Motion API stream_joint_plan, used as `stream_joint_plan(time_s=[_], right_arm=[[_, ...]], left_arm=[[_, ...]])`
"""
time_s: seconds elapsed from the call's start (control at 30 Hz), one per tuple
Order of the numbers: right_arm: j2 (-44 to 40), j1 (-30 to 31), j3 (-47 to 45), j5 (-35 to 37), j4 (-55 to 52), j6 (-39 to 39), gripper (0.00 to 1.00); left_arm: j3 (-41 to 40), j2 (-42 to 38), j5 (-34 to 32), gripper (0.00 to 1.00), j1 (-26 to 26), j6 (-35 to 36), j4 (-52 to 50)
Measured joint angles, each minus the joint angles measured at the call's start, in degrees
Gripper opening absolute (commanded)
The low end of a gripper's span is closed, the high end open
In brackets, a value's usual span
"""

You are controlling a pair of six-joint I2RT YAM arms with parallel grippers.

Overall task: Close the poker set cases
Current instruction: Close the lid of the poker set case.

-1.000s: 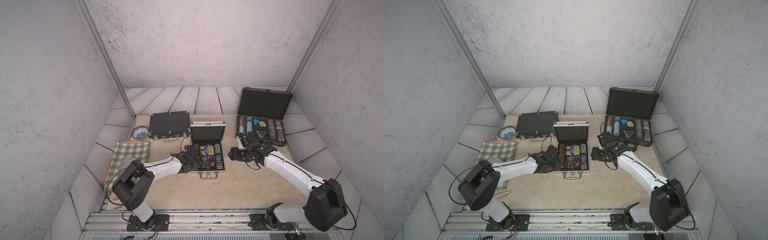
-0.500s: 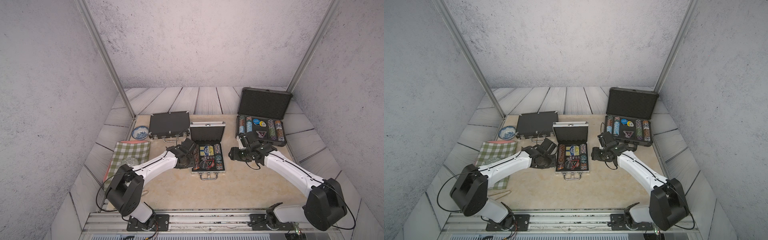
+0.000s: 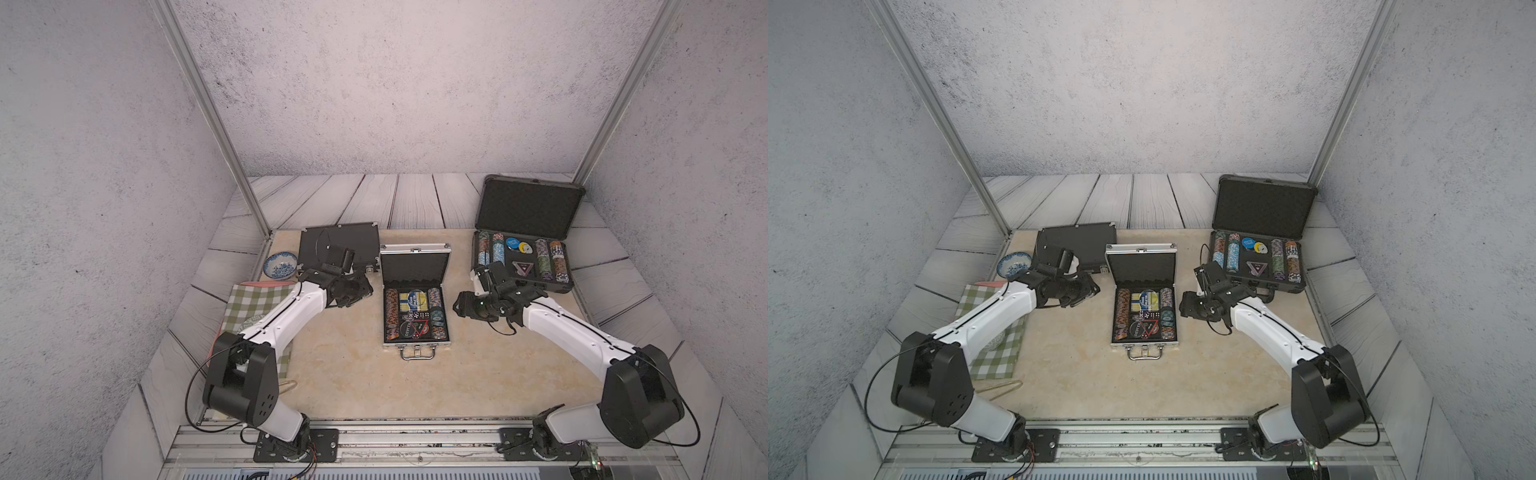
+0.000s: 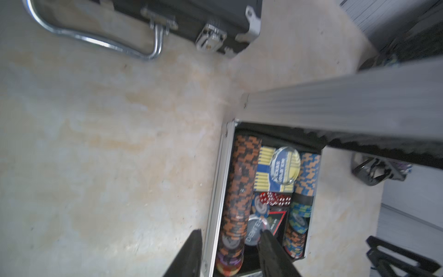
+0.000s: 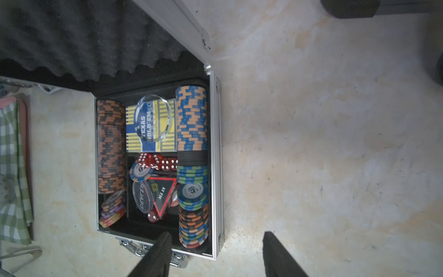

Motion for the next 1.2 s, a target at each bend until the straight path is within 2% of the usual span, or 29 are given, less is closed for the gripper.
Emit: stream_joint_plan(time_s=[0.17,0.47,0.77,0.97,1.2], right_arm=[[4.17,-1.05,1.81,-2.56,3.41,1.81,0.61],[8.2,-3.06,1.86,-5.66,11.52,8.81,0.59],[15.96,-9.44,5.49,-12.07,19.61,17.97,0.56],[18.12,-9.99,10.84,-15.17,21.73,19.56,0.55],[19.26,-10.1,11.8,-16.92,23.06,20.92,0.55]], left_arm=[[4.98,8.79,7.21,0.51,4.04,-3.34,6.6],[16.31,21.7,12.87,0.52,6.67,-6.4,11.41],[21.11,25.42,18.6,0.5,7.39,-7.43,14.62],[22.08,25.31,21.88,0.49,7.39,-4.83,14.08],[22.08,24.79,25.66,0.47,7.39,-2.27,12.44]])
